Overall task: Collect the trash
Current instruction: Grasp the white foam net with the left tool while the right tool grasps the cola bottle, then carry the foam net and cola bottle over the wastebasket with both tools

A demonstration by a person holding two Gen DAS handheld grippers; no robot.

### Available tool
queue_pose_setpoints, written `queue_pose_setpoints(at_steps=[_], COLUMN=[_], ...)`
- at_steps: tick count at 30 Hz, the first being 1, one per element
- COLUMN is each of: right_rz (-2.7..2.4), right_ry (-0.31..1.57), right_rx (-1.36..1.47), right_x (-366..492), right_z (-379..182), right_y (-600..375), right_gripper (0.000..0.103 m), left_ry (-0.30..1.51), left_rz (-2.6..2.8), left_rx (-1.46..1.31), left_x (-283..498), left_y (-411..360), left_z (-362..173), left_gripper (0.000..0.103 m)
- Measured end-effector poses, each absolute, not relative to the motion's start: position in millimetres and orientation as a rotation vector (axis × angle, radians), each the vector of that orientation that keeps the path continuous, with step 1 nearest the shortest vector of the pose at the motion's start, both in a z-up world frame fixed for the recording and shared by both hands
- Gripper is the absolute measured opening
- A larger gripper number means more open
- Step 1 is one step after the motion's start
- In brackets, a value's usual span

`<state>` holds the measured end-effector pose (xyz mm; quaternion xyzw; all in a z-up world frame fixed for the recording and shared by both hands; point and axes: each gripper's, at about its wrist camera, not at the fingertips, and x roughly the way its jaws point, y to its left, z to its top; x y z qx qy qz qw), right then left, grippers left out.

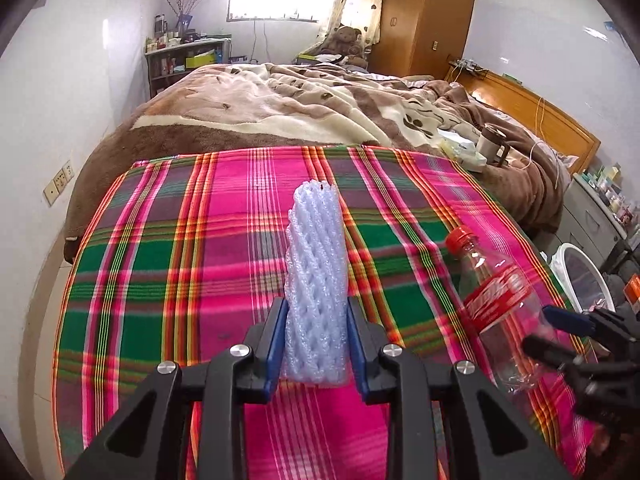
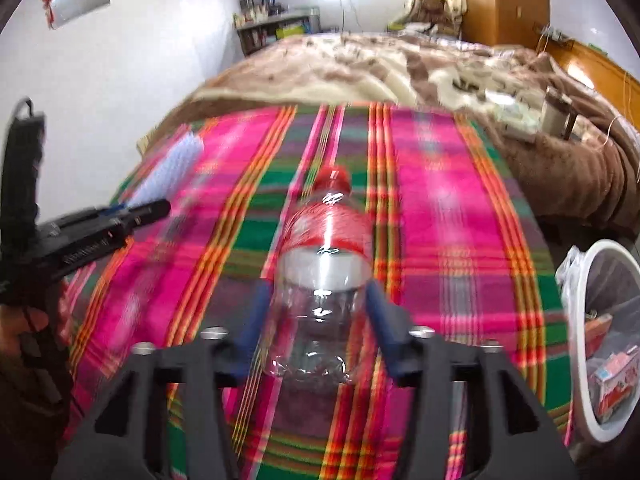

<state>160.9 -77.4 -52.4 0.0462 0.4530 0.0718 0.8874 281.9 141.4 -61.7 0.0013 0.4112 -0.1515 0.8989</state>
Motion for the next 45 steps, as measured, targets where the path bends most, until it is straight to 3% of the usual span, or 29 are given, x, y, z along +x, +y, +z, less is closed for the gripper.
queue_pose_setpoints(at_steps=[21, 45], right_rz=[0.091, 0.071], right_ry=[1.048, 0.848], right_rx=[0.065, 0.193], right_x=[199, 122], right_z=[-71, -31], right_y=[-70, -130], right_gripper=[0.064, 0.063], left_ry=[0.849, 0.784], left_rz=[-0.344, -0.448], left_rx=[-0.01, 0.032], left_x=[269, 208], left_y=[132, 56], left_z=[-64, -30], left_gripper=[0.029, 0.029])
